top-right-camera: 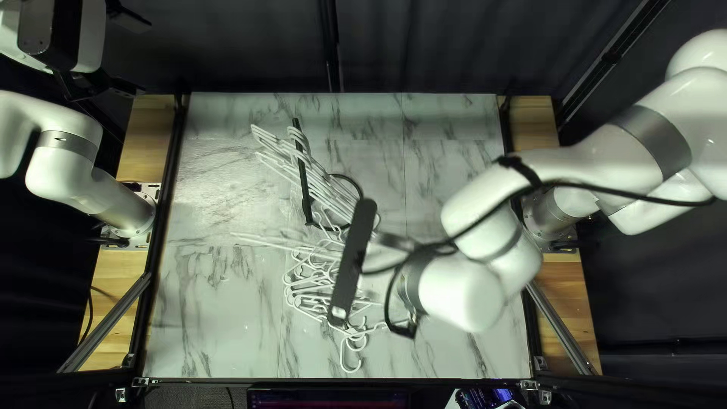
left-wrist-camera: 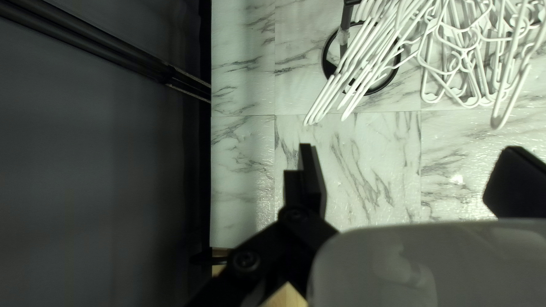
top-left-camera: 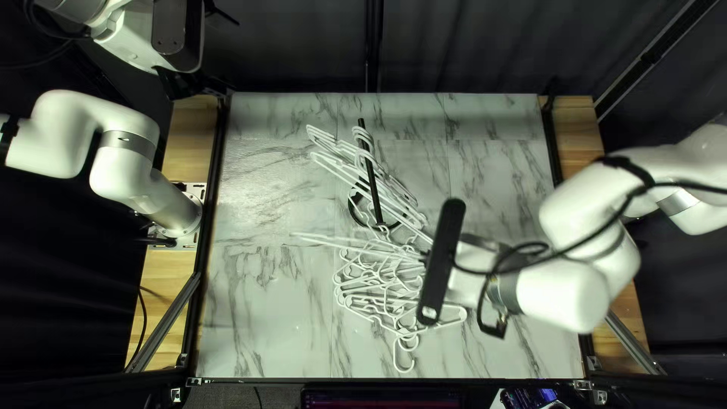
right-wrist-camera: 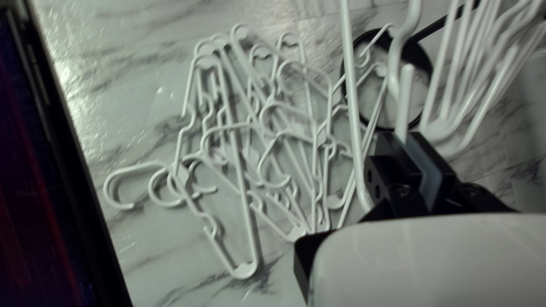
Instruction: Remove hangers from rack and place onto table
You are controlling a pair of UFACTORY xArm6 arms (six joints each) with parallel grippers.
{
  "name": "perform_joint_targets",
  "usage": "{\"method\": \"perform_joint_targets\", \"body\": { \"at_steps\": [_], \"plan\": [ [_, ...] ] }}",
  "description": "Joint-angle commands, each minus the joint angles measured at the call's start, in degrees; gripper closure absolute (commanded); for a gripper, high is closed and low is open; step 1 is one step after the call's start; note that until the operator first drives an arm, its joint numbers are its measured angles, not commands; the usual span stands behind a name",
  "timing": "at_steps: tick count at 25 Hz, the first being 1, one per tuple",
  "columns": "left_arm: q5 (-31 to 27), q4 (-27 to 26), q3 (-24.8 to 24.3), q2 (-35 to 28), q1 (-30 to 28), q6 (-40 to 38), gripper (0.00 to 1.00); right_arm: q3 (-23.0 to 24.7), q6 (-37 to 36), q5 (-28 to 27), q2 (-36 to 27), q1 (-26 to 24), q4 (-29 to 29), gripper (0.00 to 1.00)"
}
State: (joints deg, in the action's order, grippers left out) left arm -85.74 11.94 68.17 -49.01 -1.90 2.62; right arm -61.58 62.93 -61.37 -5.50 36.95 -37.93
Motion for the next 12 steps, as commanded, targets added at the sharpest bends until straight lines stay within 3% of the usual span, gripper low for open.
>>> {"method": "perform_joint_targets", "body": {
  "at_steps": [1, 4, 12],
  "plan": [
    [0.00, 0.00, 0.00, 0.00, 0.00, 0.00, 0.00, -1.78, 0.32, -2.69, 2.04, 4.66, -1.66, 1.00],
    [0.00, 0.00, 0.00, 0.00, 0.00, 0.00, 0.00, -4.05, -0.57, -5.50, 4.59, 7.21, -3.24, 1.00],
    [0.00, 0.00, 0.00, 0.00, 0.00, 0.00, 0.00, -4.05, -0.57, -5.50, 4.59, 7.21, -3.24, 1.00]
  ]
}}
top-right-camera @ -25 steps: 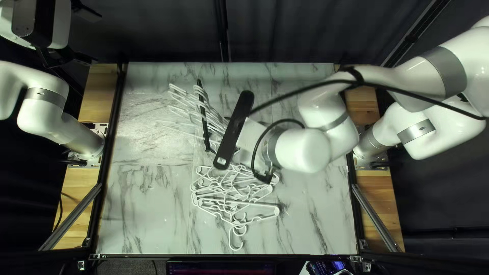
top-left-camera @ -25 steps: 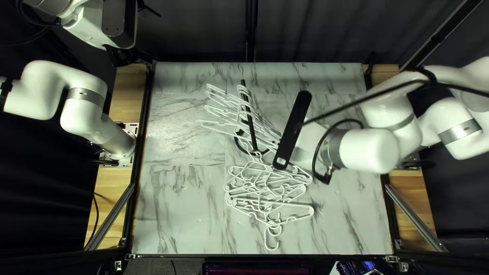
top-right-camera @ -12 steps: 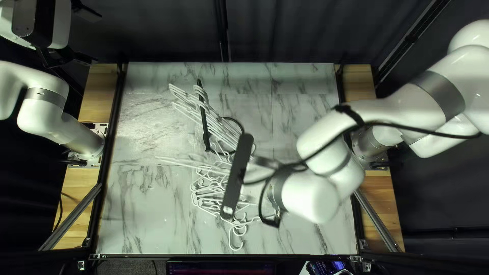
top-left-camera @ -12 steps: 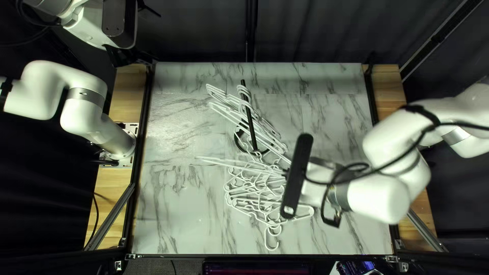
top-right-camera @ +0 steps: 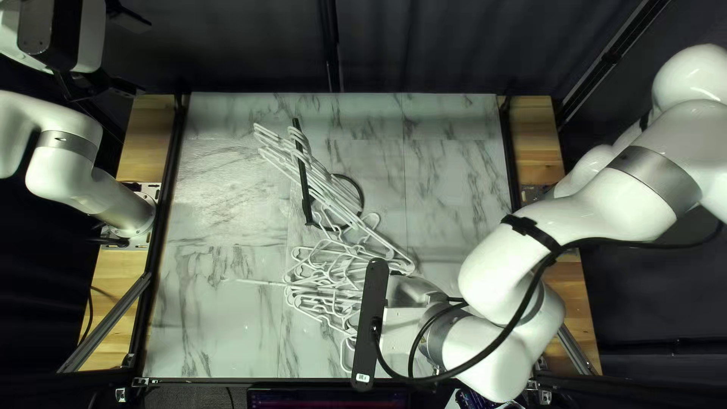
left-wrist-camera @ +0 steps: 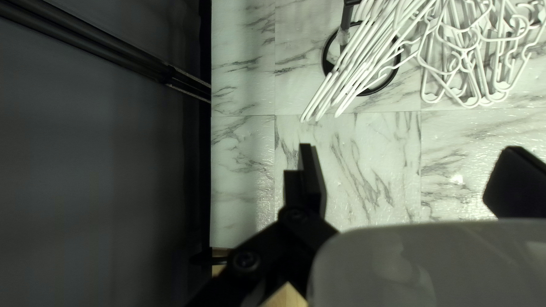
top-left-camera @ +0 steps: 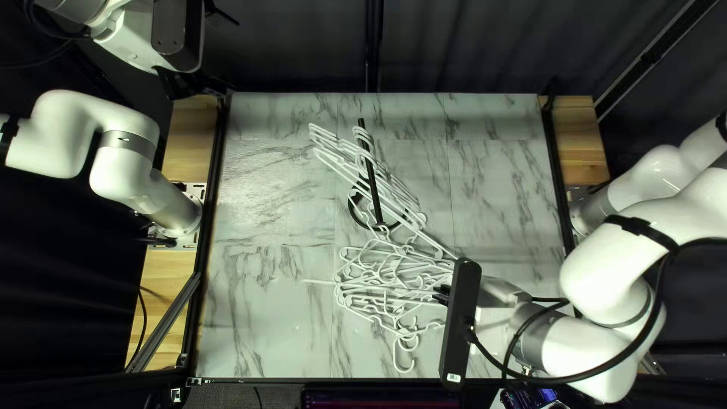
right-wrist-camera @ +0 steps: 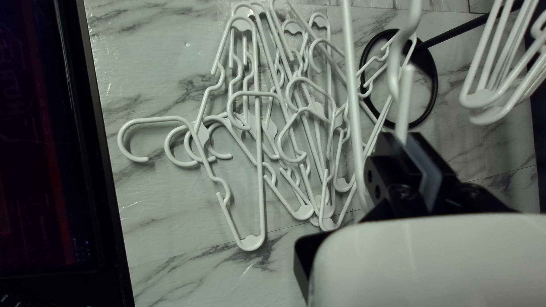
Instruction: Remove hangers from rack and place onto table
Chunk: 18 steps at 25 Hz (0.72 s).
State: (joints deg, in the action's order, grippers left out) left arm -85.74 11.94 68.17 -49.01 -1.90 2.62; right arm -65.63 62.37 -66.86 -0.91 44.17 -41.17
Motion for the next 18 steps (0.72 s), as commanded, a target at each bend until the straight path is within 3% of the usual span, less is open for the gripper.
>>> {"method": "perform_joint_targets", "body": {
  "at_steps": [1, 6, 10, 12, 18],
  "plan": [
    [0.00, 0.00, 0.00, 0.00, 0.00, 0.00, 0.00, 0.00, -0.01, -0.01, 0.00, 0.00, -0.01, 1.00],
    [0.00, 0.00, 0.00, 0.00, 0.00, 0.00, 0.00, -2.23, 0.78, -1.09, 2.73, 0.96, -0.01, 1.00],
    [0.00, 0.00, 0.00, 0.00, 0.00, 0.00, 0.00, -13.57, 5.31, -13.50, 14.98, 3.88, -3.23, 1.00],
    [0.00, 0.00, 0.00, 0.00, 0.00, 0.00, 0.00, -15.90, 5.58, -18.61, 18.38, 5.05, -5.60, 1.00],
    [0.00, 0.00, 0.00, 0.00, 0.00, 0.00, 0.00, -16.01, 4.88, -21.09, 22.92, 5.67, -5.99, 1.00]
  ]
}}
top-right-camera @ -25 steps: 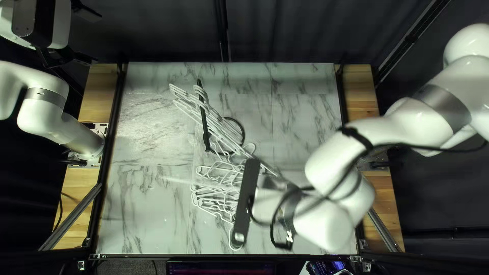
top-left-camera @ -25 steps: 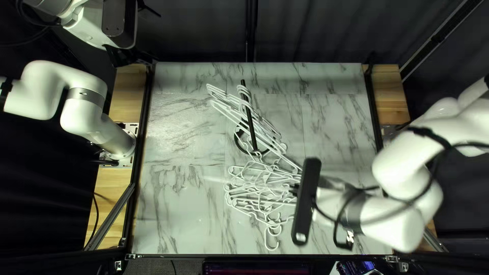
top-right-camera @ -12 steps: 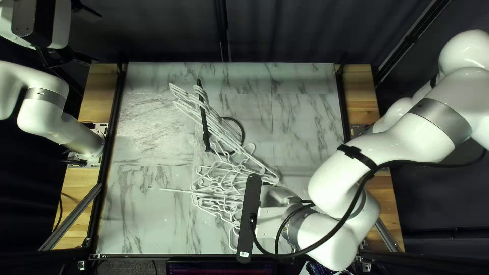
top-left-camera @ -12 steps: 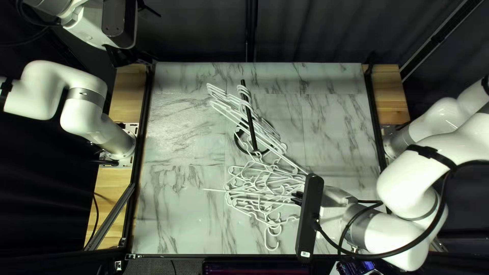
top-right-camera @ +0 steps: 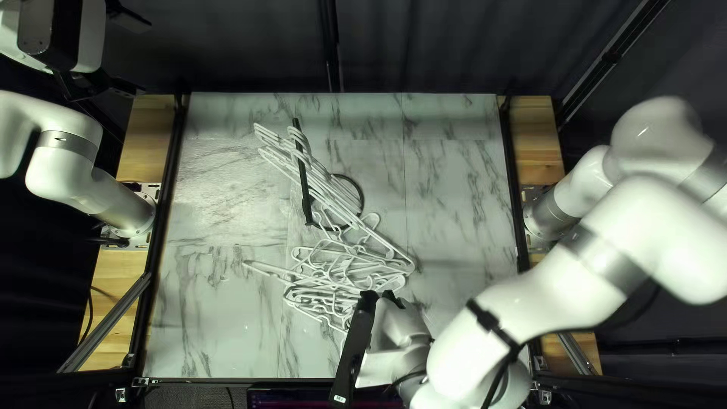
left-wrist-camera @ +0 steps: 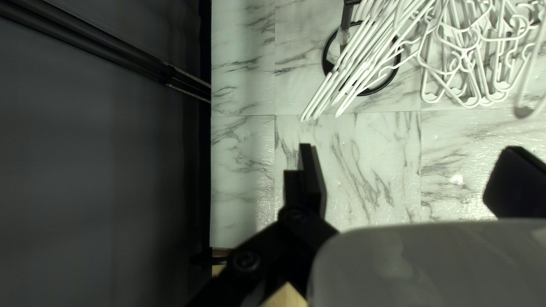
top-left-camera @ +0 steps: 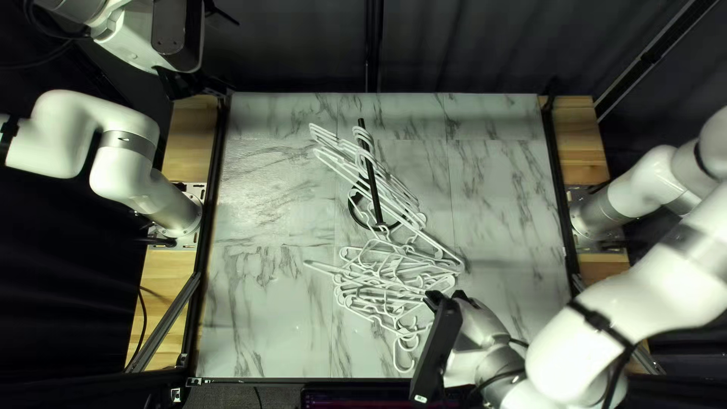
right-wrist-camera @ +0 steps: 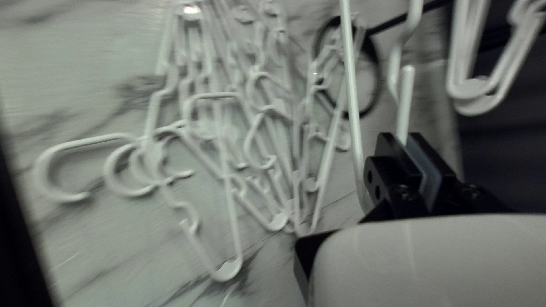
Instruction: Remove hangers from rack and place onto table
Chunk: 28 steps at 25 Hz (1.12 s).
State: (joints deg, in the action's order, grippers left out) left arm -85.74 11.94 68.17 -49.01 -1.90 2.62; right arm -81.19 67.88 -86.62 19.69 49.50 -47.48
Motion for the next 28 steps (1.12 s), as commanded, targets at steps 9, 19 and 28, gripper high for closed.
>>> {"method": "perform_joint_targets", "body": {
  "at_steps": [9, 19, 28],
  "plan": [
    [0.00, 0.00, 0.00, 0.00, 0.00, 0.00, 0.00, 0.16, -0.99, -0.36, 2.14, 0.43, 0.76, 1.00],
    [0.00, 0.00, 0.00, 0.00, 0.00, 0.00, 0.00, -5.52, -10.36, -7.78, 10.52, 0.75, 1.75, 1.00],
    [0.00, 0.00, 0.00, 0.00, 0.00, 0.00, 0.00, 11.74, -19.57, 3.68, 0.37, 1.12, -1.37, 1.00]
  ]
}}
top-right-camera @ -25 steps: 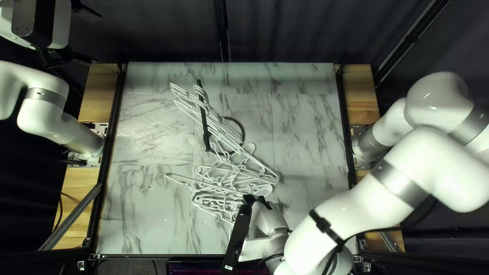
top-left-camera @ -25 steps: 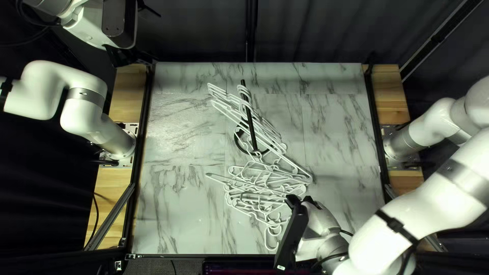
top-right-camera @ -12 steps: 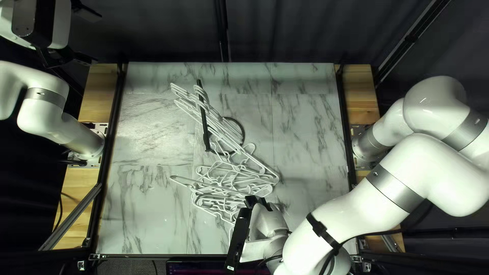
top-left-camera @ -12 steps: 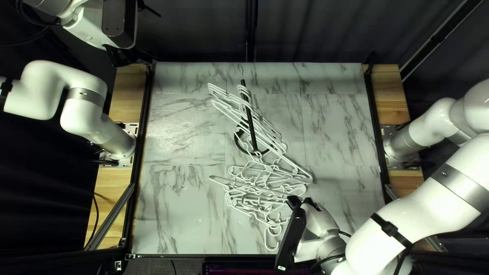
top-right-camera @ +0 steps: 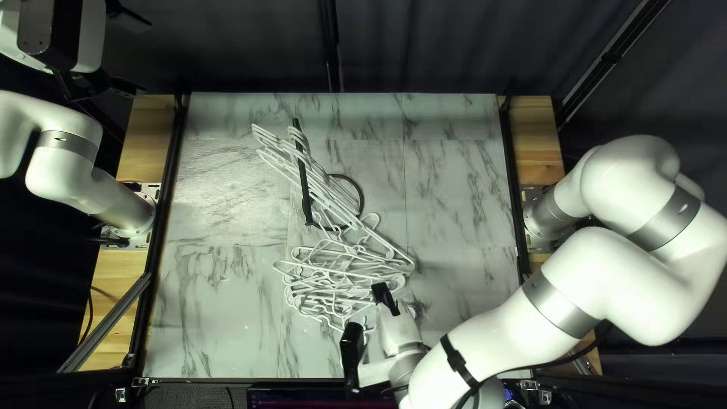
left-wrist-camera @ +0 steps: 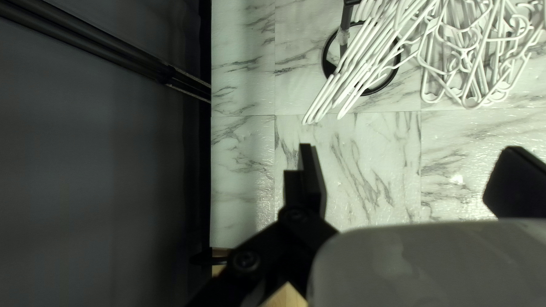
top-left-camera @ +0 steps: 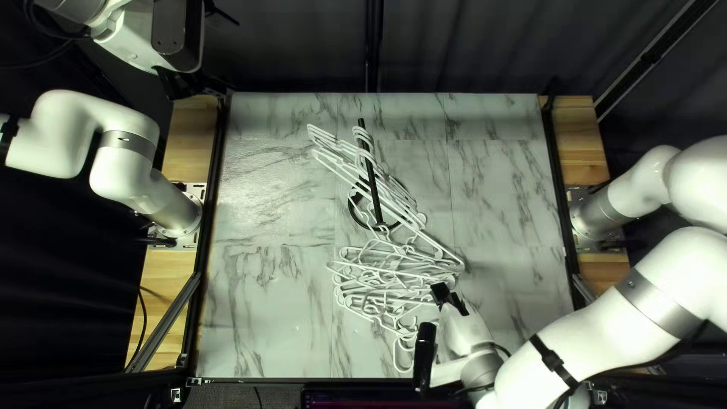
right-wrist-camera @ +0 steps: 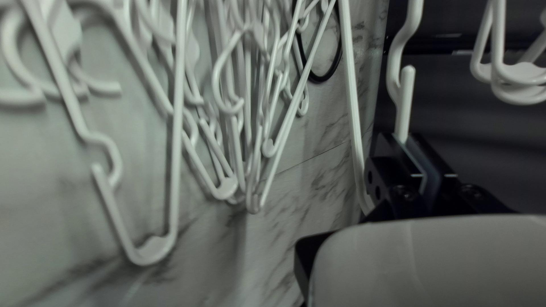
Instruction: Remove hangers from rack and place onto table
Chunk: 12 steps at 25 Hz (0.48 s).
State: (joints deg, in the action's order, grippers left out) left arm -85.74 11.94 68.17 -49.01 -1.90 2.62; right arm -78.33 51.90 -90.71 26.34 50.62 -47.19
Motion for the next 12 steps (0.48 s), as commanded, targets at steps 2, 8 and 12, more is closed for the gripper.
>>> {"method": "perform_joint_targets", "body": {
  "at_steps": [2, 8, 12],
  "plan": [
    [0.00, 0.00, 0.00, 0.00, 0.00, 0.00, 0.00, 10.56, -4.30, 9.52, -7.53, -0.17, -1.92, 1.00],
    [0.00, 0.00, 0.00, 0.00, 0.00, 0.00, 0.00, 10.56, -4.30, 9.52, -7.53, -0.17, -1.92, 1.00],
    [0.00, 0.00, 0.00, 0.00, 0.00, 0.00, 0.00, 11.38, -3.70, 8.84, -8.59, 0.14, -2.96, 1.00]
  ]
}}
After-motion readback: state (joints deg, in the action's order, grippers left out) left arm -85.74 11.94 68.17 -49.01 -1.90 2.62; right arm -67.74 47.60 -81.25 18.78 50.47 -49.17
